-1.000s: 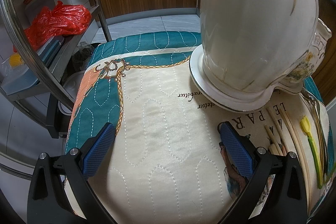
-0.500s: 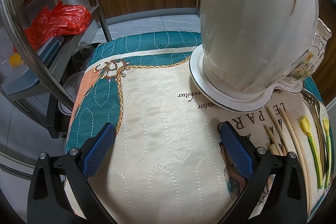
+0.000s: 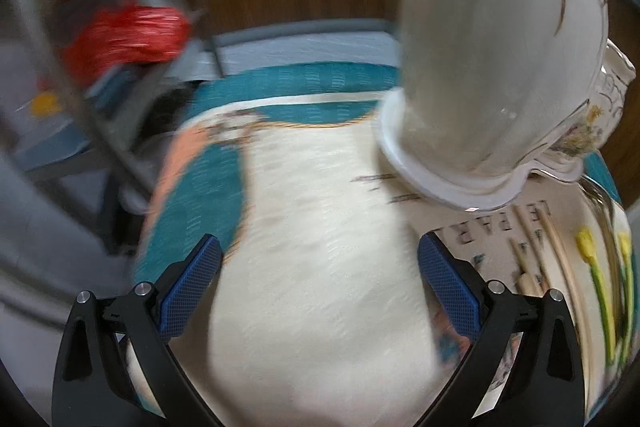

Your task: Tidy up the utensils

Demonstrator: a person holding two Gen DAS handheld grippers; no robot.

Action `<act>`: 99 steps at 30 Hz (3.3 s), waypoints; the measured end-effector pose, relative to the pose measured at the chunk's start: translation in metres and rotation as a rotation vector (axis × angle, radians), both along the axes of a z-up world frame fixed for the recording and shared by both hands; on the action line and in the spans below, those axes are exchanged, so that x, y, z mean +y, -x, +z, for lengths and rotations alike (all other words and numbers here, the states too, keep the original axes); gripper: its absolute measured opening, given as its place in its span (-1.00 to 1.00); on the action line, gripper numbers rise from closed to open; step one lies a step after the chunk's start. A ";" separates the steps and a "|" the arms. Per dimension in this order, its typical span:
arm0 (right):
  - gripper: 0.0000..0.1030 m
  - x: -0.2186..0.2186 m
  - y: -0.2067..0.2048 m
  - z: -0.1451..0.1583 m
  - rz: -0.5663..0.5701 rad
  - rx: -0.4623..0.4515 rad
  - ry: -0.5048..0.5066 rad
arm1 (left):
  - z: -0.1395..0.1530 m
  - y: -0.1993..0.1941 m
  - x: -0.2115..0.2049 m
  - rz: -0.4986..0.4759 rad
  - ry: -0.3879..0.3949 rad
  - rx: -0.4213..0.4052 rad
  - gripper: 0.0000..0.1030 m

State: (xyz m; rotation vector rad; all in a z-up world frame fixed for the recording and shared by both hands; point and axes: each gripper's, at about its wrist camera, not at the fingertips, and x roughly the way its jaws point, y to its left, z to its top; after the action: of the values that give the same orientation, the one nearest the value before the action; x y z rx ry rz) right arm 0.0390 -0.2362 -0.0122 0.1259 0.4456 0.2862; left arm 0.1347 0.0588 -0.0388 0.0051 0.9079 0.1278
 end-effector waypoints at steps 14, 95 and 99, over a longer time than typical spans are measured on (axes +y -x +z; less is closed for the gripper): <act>0.90 0.017 0.034 0.002 -0.003 -0.146 0.121 | 0.038 0.133 -0.059 -0.189 0.082 -0.500 0.90; 0.90 0.024 0.033 -0.005 -0.021 -0.157 0.156 | 0.036 0.139 -0.065 -0.223 -0.014 -0.536 0.90; 0.90 0.025 0.033 -0.005 -0.019 -0.156 0.158 | 0.036 0.139 -0.065 -0.222 -0.014 -0.536 0.90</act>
State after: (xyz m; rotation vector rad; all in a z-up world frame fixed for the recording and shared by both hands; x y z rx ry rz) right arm 0.0063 -0.2116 -0.0177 -0.0468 0.3106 0.2388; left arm -0.0041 -0.0059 -0.0029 0.0810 0.3665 -0.0712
